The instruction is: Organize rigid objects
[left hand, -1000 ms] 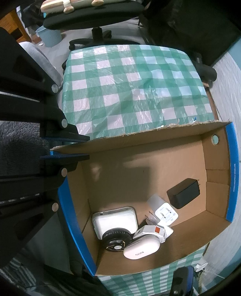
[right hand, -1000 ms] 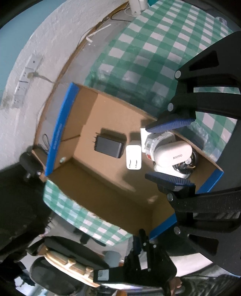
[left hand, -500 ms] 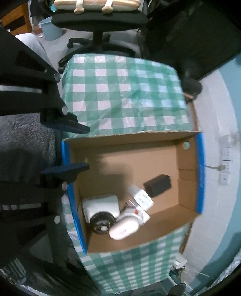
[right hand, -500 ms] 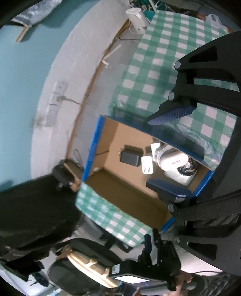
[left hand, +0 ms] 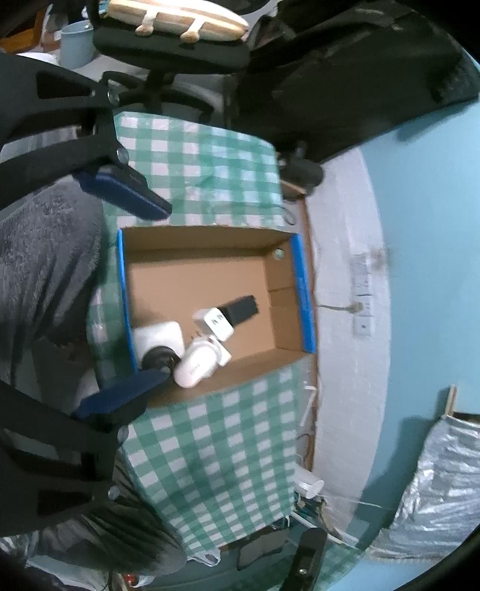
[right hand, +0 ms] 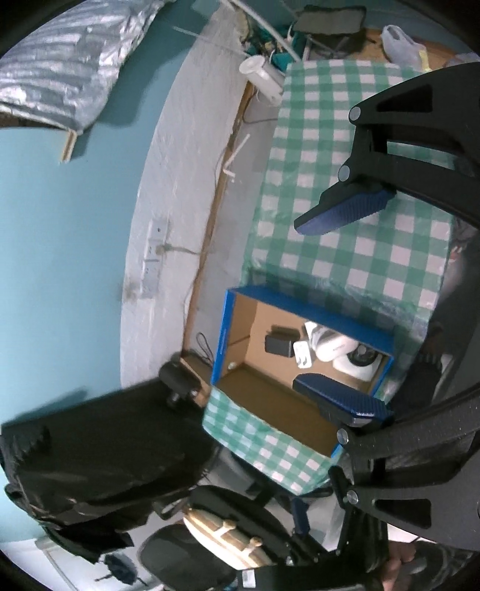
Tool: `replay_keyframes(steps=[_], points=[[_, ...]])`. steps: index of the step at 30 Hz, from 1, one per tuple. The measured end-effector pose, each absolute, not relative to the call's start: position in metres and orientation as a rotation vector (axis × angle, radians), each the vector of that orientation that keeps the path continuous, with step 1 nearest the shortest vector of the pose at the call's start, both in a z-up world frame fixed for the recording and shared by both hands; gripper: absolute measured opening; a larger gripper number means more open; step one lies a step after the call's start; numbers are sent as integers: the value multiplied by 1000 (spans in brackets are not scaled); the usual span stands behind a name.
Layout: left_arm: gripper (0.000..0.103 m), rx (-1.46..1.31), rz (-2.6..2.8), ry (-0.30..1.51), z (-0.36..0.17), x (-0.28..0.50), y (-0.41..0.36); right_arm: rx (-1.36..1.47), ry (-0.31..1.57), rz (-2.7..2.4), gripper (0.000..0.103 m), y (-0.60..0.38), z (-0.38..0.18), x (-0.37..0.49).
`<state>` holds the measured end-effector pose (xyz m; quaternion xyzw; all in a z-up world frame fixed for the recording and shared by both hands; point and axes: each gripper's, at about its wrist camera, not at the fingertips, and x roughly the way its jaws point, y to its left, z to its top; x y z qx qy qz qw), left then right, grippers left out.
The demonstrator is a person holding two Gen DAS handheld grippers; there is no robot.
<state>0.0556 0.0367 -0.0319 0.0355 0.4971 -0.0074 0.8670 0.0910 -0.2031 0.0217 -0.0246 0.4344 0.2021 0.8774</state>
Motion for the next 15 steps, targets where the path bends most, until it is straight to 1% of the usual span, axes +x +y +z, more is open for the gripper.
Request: replay_keyframes(steps=[10,15], points=[[90,136,29,906,-3,27,4,-54,823,311,79,-240,45,53],[97,114,-4,836,12,9,-8,-21,785,256,79,-257,51,35]])
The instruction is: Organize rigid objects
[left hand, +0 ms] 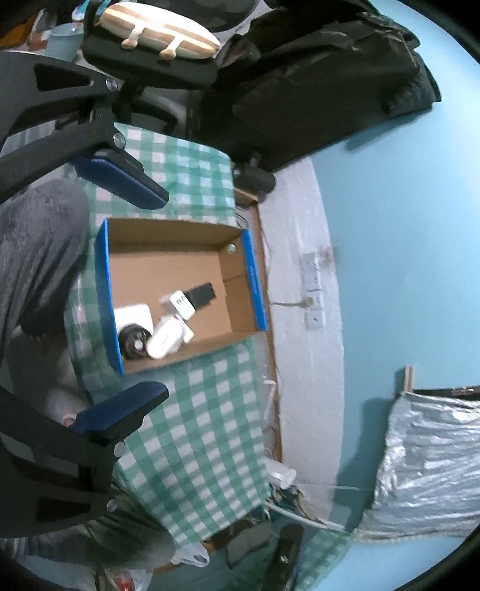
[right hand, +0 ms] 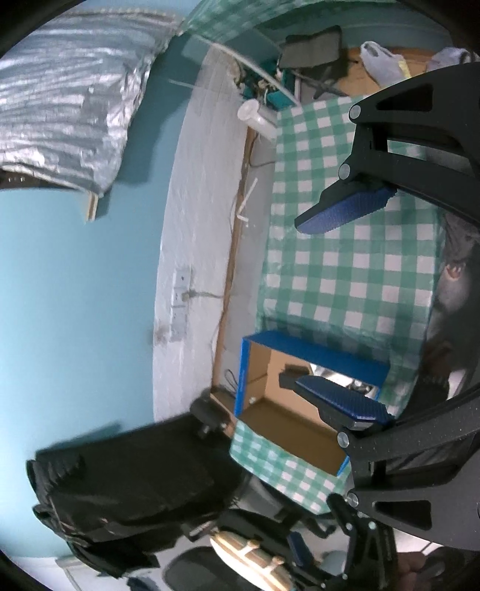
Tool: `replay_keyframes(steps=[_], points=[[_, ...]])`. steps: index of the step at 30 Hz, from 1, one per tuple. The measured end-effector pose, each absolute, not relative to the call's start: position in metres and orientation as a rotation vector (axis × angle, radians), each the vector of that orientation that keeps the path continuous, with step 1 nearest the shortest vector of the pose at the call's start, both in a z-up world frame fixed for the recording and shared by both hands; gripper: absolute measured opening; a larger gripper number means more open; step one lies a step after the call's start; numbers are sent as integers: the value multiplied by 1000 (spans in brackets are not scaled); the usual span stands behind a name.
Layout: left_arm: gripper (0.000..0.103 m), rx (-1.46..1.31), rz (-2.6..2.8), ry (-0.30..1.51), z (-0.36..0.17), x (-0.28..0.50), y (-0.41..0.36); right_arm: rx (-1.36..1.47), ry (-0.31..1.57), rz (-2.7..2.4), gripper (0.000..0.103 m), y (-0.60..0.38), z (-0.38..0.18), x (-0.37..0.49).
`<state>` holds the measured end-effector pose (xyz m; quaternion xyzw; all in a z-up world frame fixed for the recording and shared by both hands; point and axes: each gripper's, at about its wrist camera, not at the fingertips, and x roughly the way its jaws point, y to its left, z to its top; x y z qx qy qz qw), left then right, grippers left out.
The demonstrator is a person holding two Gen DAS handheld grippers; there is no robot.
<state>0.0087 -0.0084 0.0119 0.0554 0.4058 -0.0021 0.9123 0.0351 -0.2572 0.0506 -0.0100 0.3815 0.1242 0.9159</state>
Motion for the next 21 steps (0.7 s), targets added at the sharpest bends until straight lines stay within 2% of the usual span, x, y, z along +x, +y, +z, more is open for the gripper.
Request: replay_keyframes(steps=[3,21], points=[[102,102,-18,788,21,-1,-15,21,780,234,79,-268,49,26],[102,99,6,781,24,-16,-28,37,802,202,79,-287,42,11]])
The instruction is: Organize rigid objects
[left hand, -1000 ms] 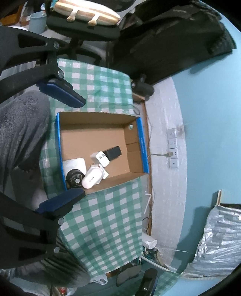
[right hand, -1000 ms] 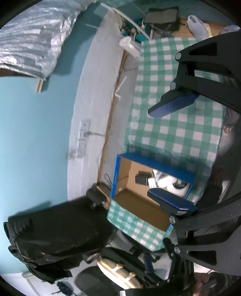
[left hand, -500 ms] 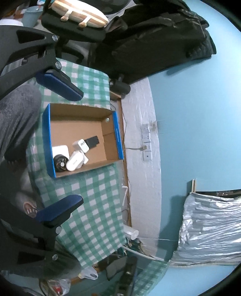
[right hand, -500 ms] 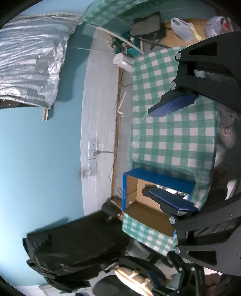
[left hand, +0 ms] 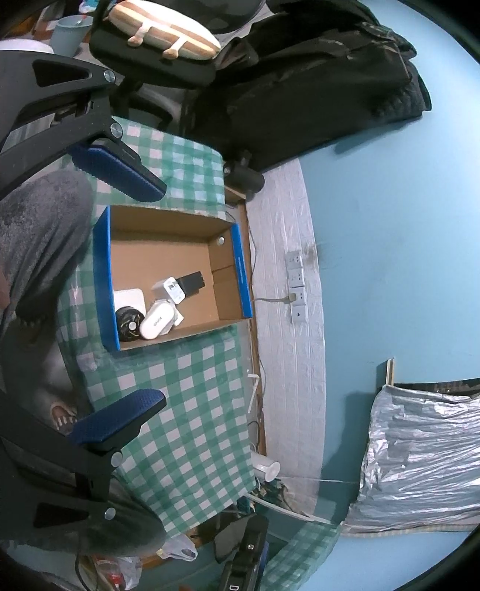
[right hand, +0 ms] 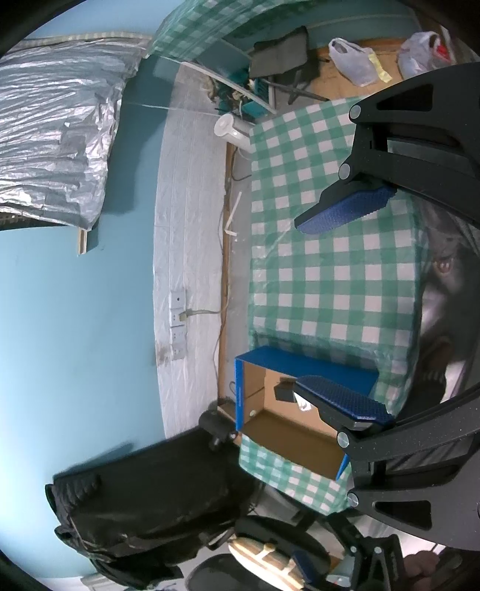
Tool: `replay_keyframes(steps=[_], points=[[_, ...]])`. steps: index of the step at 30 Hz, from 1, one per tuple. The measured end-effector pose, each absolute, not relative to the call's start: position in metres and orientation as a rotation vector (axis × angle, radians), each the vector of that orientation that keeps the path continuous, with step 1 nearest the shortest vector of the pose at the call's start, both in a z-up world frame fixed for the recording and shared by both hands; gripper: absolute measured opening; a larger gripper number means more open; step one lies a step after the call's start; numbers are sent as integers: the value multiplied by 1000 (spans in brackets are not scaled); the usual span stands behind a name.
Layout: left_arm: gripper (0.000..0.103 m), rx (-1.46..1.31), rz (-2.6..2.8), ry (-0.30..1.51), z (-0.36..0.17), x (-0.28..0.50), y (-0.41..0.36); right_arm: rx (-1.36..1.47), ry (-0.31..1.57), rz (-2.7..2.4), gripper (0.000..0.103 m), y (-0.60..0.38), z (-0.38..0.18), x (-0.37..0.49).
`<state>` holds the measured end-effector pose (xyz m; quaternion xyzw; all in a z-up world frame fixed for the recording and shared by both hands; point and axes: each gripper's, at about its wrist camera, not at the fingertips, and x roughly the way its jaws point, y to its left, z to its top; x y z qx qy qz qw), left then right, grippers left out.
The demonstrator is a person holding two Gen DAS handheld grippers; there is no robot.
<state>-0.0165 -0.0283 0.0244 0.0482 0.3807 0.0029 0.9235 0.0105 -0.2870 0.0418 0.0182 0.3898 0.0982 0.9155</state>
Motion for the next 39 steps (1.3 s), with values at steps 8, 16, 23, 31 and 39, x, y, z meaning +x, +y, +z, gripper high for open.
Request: replay_keyframes(steps=[8,16,23,31,39], points=[[102,109,10,792,22,-16,-28,36,802,200,79,-286,41,10],[102,115,-1,792,23,-18,-29,35,801,204,79,-285,41,9],[102,118,3,796,22,-19,-31,33,808,210,79,-281,41,8],[102,119,1,795,22,-20,-33,32,808,208,79,-281,40,9],[102,131,-1,797,19,-20,-34,39,807,205,79,-282,39,8]])
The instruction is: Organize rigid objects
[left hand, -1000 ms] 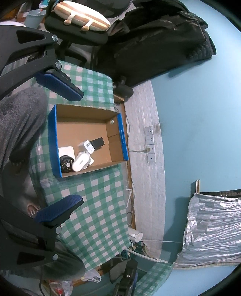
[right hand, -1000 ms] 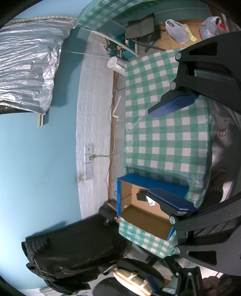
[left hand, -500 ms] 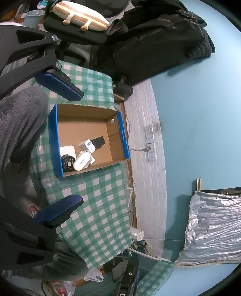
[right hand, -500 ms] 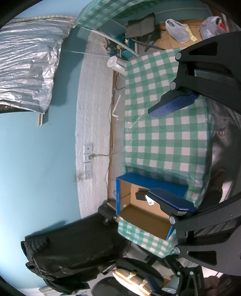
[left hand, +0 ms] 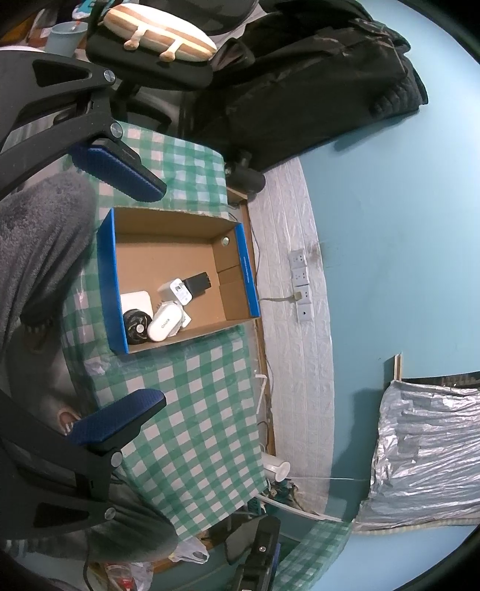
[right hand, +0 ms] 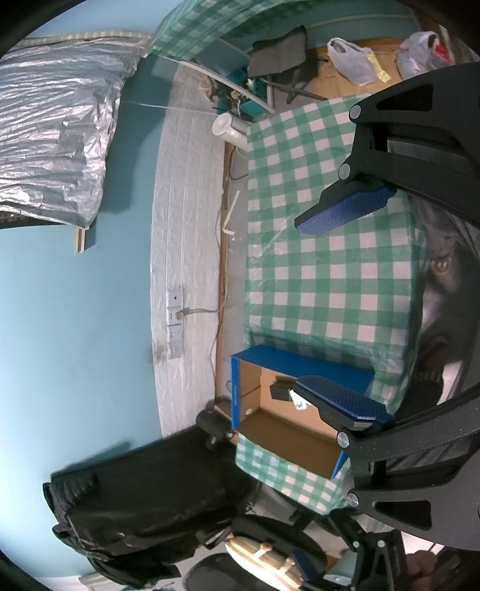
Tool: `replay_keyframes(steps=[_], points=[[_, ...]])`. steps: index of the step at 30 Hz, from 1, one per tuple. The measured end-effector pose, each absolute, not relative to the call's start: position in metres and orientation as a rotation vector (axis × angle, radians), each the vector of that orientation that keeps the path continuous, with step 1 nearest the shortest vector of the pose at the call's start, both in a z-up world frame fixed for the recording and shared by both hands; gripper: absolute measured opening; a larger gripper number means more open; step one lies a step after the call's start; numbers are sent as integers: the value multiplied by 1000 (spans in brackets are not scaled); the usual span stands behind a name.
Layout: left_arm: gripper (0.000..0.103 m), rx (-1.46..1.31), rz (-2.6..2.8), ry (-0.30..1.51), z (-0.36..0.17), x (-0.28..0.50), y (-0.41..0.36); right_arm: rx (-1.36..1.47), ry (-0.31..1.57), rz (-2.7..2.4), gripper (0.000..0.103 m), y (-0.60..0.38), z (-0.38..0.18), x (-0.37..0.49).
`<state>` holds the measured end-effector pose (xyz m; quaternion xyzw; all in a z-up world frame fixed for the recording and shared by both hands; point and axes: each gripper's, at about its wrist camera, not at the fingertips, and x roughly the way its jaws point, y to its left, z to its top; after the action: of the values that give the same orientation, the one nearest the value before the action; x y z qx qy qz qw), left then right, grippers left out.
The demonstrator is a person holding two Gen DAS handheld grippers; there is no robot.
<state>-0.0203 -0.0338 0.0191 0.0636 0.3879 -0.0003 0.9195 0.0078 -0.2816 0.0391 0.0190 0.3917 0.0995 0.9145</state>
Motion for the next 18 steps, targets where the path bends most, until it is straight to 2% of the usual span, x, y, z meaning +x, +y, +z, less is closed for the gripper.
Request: replay_keyframes(steps=[18], points=[[102,144,7,804,14,-21,-33,45,806,203,79,-281,37,7]])
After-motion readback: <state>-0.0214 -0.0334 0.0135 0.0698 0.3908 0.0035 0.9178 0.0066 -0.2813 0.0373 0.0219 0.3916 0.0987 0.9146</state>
